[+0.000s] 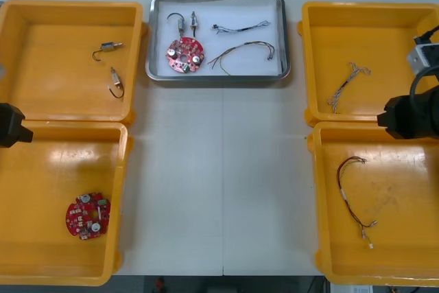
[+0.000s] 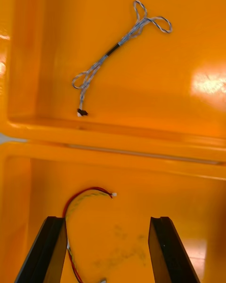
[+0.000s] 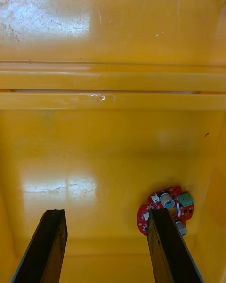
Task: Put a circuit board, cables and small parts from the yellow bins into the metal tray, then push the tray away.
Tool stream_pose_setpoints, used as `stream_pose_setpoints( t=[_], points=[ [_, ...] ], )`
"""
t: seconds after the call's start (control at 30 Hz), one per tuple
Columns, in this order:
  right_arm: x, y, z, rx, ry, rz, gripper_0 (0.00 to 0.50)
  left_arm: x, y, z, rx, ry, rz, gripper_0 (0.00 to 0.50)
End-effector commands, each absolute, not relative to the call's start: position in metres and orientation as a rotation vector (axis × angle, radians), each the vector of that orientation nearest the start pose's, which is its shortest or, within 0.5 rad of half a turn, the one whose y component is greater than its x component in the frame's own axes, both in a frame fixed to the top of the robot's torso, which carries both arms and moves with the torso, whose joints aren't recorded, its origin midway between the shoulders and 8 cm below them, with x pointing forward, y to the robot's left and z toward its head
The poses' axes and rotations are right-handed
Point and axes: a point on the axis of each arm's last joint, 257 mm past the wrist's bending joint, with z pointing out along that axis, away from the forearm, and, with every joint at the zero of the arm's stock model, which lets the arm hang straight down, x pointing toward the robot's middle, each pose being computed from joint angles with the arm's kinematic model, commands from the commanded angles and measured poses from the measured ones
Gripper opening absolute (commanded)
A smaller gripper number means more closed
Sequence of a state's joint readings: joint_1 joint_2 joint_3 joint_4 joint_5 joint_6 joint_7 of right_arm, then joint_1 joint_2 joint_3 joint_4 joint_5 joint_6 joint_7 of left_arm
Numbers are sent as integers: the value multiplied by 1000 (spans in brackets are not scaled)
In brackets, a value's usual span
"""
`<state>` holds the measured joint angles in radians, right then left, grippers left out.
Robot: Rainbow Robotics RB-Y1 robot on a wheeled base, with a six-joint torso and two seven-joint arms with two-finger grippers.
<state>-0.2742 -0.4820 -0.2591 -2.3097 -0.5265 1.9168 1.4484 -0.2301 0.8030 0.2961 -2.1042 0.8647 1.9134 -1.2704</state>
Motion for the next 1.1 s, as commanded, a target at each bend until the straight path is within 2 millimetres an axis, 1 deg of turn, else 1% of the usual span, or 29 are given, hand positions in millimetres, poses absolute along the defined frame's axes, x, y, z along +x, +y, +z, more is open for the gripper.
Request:
stream_pose_setpoints(
  t=[0.03, 0.1, 0.17, 0.5, 0.57, 1.1],
  points=[
    [393, -342, -140, -26, 2457, -98, 500, 383, 396, -145, 6, 2671, 87, 500],
    [386, -346, -145, -14, 2464, -107, 500, 383, 396, -145, 6, 2671, 87, 500],
    [377, -351, -153, -2, 2485, -115, 500, 383, 396, -145, 6, 2671, 87, 500],
    [350, -364, -184, 34, 2571, -121, 500, 383, 396, -145, 6, 2671, 87, 500],
    [347, -364, -187, 30, 2582, -122, 500, 383, 396, -145, 6, 2671, 87, 500],
    [342, -360, -191, -3, 2599, -99, 500, 383, 396, -145, 6, 2671, 87, 500]
  ],
)
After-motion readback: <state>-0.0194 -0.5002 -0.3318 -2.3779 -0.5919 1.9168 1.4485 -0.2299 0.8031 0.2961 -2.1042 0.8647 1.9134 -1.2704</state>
